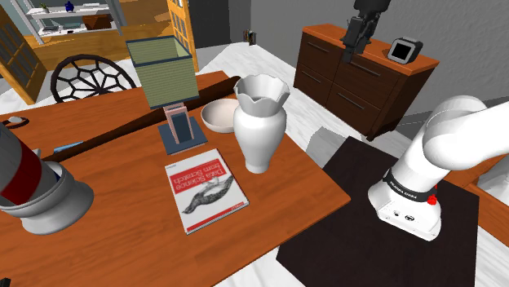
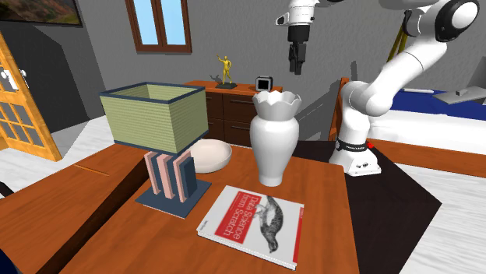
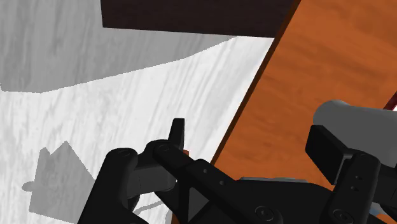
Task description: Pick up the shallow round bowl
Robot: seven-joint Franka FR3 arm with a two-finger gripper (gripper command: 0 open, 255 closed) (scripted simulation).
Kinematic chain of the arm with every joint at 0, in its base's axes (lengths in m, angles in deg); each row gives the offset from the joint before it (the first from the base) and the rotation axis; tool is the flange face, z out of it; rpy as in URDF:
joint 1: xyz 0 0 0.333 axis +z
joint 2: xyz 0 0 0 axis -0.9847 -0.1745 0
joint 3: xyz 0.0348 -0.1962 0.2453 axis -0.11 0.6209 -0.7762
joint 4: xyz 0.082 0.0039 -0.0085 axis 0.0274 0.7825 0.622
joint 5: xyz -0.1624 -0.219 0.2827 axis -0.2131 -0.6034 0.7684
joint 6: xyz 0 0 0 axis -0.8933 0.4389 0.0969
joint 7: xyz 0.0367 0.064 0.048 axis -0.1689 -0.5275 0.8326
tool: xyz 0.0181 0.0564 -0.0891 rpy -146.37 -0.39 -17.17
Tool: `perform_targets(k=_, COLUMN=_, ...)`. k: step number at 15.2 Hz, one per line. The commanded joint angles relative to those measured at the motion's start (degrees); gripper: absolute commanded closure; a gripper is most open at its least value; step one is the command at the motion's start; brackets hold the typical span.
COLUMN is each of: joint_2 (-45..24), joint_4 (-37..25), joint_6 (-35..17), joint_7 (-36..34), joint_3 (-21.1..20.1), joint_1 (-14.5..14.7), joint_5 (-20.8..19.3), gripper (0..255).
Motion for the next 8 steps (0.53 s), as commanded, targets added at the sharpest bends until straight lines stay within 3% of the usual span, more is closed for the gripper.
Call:
perform_targets(k=1, joint_2=0.00, joint_4=0.00, joint_6=0.00, joint_7=0.00, joint_3=0.00, joint_1=0.00, joint_5=0.00, gripper=0)
perform_targets(k=8, joint_2=-13.47, joint_4=-2.02, joint_6=-11.41, joint_7=-1.92, joint_3=-1.99, joint_1=0.73, joint_5=1.26, gripper=0)
